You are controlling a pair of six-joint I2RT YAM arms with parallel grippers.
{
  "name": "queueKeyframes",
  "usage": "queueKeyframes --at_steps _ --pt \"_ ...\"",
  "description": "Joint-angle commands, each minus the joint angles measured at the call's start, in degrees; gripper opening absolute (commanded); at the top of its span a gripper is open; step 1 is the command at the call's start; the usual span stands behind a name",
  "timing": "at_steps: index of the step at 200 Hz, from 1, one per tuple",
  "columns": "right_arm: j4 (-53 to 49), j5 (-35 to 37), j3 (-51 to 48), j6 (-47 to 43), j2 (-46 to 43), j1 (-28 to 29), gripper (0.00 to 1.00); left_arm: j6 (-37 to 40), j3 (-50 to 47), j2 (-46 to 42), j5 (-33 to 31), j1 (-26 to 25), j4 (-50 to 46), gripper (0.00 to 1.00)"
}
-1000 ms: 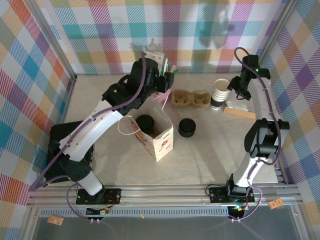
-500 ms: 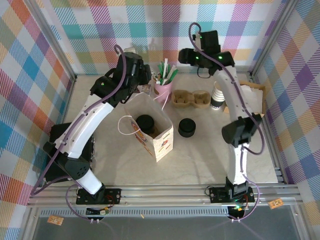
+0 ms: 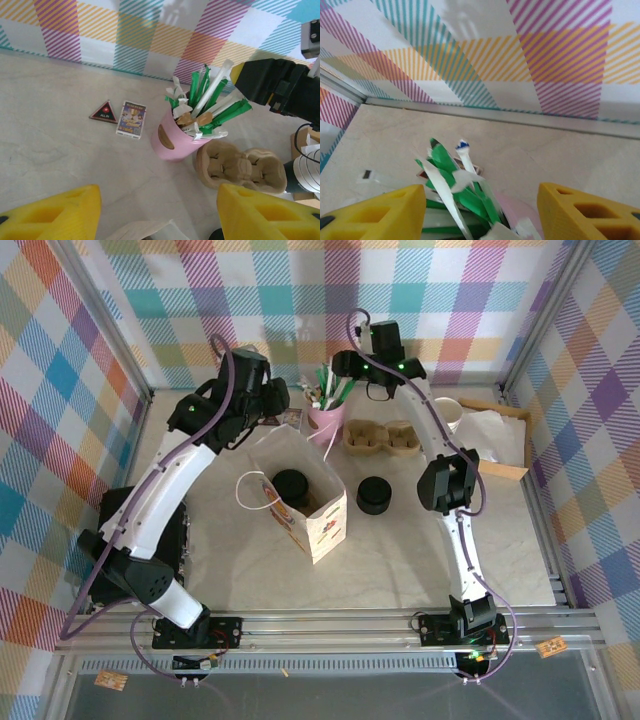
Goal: Pack the takeout coffee
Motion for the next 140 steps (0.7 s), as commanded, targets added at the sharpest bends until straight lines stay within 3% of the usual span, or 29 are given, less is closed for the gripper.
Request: queueKeyframes --at_steps 1,57,140 --pt "6.5 -1.2 0.9 -1.3 -0.1 1.5 0.6 0.9 0.1 -2.1 1.9 1.8 -0.4 0.62" --pt "10.0 -3.8 1.5 -1.9 2.5 1.9 0.47 2.5 -2.3 -3.9 3.4 3.7 -0.4 0.63" --pt "10.1 -2.2 1.3 -3.0 3.8 3.6 0.31 3.3 -7.5 -8.2 4.5 5.3 0.6 0.63"
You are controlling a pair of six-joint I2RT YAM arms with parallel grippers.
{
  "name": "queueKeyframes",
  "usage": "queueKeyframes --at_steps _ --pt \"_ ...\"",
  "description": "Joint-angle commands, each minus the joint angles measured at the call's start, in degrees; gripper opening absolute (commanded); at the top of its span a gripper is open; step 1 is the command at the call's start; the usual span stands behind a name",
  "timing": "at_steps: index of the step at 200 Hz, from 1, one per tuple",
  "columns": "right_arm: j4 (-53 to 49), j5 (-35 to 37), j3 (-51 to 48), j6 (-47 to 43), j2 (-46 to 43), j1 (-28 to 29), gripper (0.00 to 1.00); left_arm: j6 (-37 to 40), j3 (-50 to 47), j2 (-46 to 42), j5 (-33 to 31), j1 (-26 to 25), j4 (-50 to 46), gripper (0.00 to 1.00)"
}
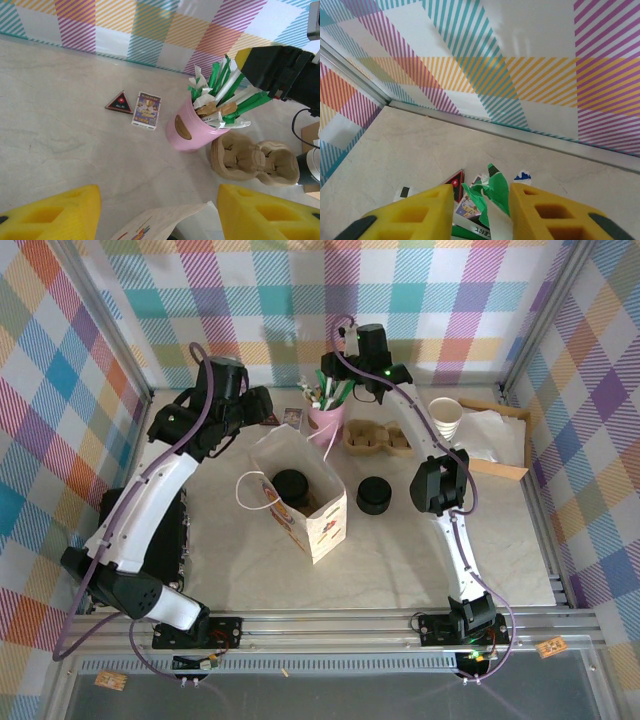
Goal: Pack the takeout coffee
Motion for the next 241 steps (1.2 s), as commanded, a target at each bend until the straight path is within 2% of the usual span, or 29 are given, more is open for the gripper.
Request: queueKeyframes --at_steps 1,19,49,124,241 --pt "2.6 -0.2 1.2 -1.0 1.4 1.0 0.31 1.4 -0.7 -2.3 0.6 1.1 0.4 0.63" --pt "3.6 -0.4 1.2 -0.8 1.8 1.1 0.21 1.8 -0.8 -2.7 0.7 1.3 0.1 0.63" --pt "4.6 0.7 1.3 -1.5 1.3 1.5 0.0 2.6 -1.6 -3.8 0.1 1.6 0.6 0.63" --pt "3.2 2.0 -1.6 -4.8 -7.1 3.3 0.0 1.3 -1.3 -4.1 -1.0 2.1 1.4 0.63" --pt "-0.1 4.2 -4.4 -9.5 -20.3 3.3 0.0 -10.9 -3.5 -5.4 -2.7 2.1 1.8 0.6"
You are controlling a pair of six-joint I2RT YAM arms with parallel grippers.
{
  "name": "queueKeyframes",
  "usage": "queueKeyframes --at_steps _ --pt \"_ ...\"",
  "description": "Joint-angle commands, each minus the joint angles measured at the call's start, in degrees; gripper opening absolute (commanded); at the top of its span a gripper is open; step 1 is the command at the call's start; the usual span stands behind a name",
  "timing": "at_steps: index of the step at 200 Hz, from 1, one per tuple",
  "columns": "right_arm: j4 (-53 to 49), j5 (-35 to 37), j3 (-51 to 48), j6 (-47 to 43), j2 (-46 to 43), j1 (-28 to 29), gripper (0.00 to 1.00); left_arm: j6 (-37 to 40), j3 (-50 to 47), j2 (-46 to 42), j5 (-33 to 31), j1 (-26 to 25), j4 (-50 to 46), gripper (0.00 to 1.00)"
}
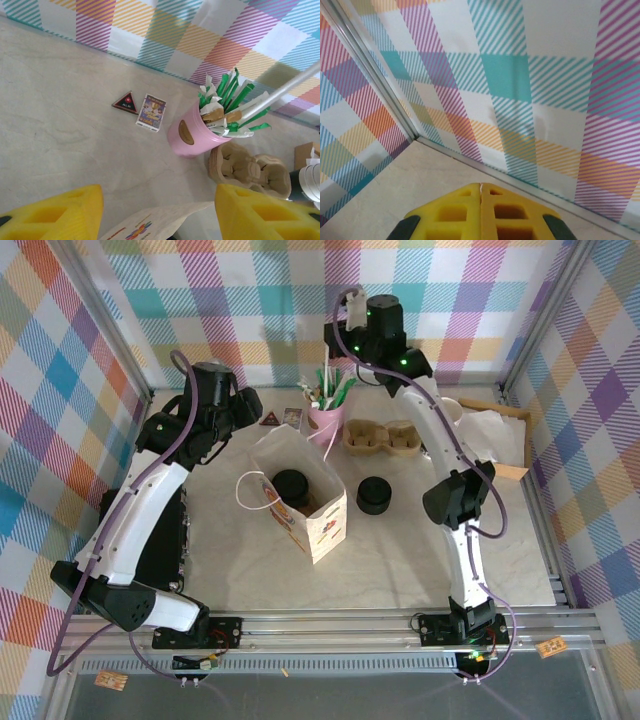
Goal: Pack the takeout coffee
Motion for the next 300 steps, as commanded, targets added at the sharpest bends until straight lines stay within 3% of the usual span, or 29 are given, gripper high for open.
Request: queueKeyframes --at_steps 1,91,142,218,300 --pt "-0.7 0.7 -0.2 -2.3 -3.7 0.3 0.0 -4.5 0.0 -1.6 -1.6 0.8 1.3 0.6" --pt "-2.0 -0.6 -1.2 -5.5 -14.2 0.3 0.0 -6.1 1.5 1.5 -1.4 0.8 4.7 0.54" --pt "-2.9 -6.5 -5.1 -1.2 -22.7 0.3 0.0 -4.3 5.3 5.0 -0.8 0.6 6.7 0.52" --pt "-5.1 -20.8 -14.7 5.8 -35.3 2.8 0.0 -0.1 13.4 8.1 -5.2 -2.2 0.4 0.51" --pt "-4.9 -24.4 -25.6 7.8 -43.1 7.5 0.0 1.4 10.6 5.0 -7.9 -5.1 0.3 0.51"
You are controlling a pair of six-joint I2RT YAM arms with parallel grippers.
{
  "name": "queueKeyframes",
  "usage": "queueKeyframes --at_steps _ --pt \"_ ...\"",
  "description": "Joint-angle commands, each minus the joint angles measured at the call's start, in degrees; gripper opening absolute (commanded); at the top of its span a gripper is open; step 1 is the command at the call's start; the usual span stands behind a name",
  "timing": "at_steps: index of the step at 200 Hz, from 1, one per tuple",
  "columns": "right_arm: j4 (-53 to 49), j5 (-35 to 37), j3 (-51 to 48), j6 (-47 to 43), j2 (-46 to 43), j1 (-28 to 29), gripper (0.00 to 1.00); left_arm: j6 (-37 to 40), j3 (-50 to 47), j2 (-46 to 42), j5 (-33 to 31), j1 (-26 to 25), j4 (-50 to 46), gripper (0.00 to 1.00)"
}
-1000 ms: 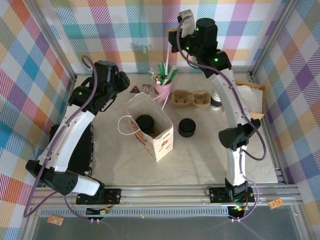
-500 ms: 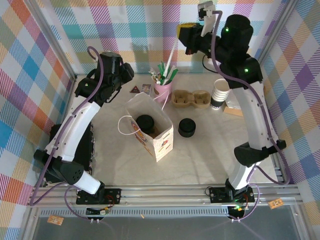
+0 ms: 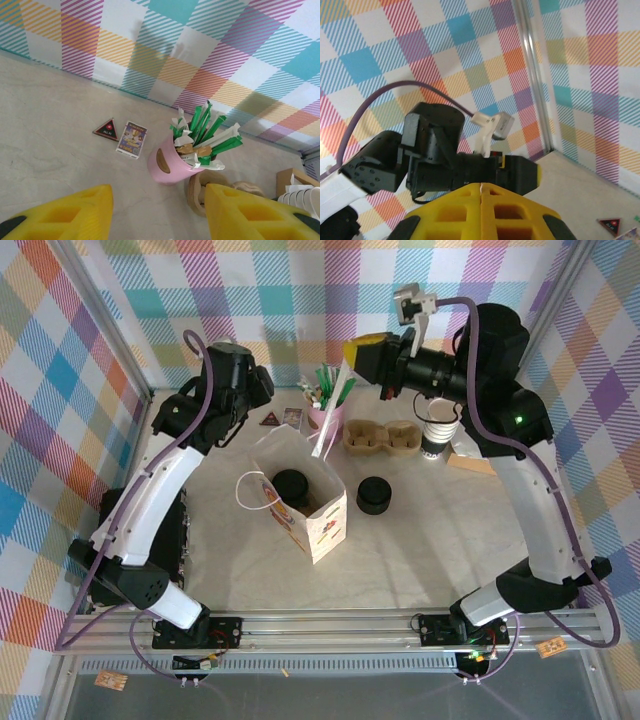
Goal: Pack the takeout coffee
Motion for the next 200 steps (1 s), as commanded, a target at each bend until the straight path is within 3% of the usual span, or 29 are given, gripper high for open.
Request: queueKeyframes --at_steps 1,32,108,200 --pt "-0.2 -2.1 -0.6 0.1 -0.9 1.9 0.0 2.2 -0.7 -2.5 -2.0 -0.4 -0.4 0.51" --pt "-6.4 -3.2 3.2 -1.9 0.3 3.4 0.0 3.2 0.5 -1.9 -0.9 -0.5 -1.3 0.51" --pt "-9.6 -2.9 -4.7 -6.6 -2.9 7.6 0.0 7.4 -2.4 -3.5 4.5 -2.4 2.6 0.51" --pt "-11.2 0.7 -6.5 -12.4 -0.9 9.9 0.0 3.9 -5.6 -5.1 1.5 -2.9 2.8 0.51"
